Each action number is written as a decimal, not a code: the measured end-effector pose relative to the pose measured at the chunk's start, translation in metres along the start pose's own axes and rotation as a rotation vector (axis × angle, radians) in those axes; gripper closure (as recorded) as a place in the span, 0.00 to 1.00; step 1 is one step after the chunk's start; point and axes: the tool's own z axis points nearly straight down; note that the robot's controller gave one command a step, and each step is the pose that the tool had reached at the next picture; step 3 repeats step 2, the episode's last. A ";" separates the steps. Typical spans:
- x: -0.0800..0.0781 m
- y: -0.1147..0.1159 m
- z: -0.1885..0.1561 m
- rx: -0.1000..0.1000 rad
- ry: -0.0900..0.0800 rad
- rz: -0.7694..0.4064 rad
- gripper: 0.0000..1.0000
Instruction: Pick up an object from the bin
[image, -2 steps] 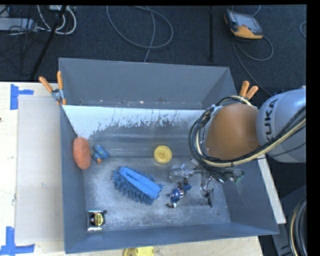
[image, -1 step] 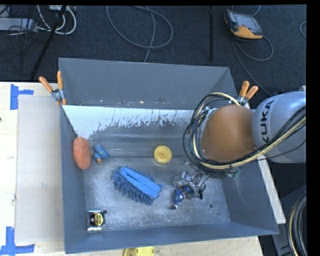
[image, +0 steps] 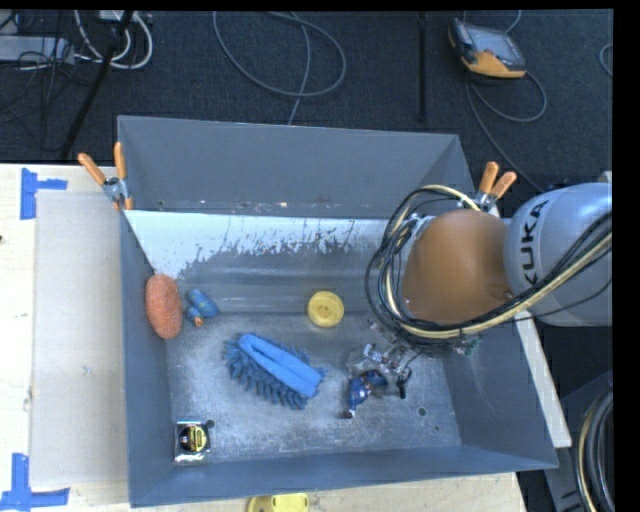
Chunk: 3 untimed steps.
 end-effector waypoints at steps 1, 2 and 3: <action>0.000 0.000 0.000 0.000 0.000 0.000 1.00; 0.000 0.001 -0.005 -0.003 0.002 0.001 1.00; 0.000 0.001 -0.005 -0.003 0.002 0.001 1.00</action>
Offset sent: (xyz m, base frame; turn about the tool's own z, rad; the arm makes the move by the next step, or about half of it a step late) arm 0.0000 0.0000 0.0341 0.0000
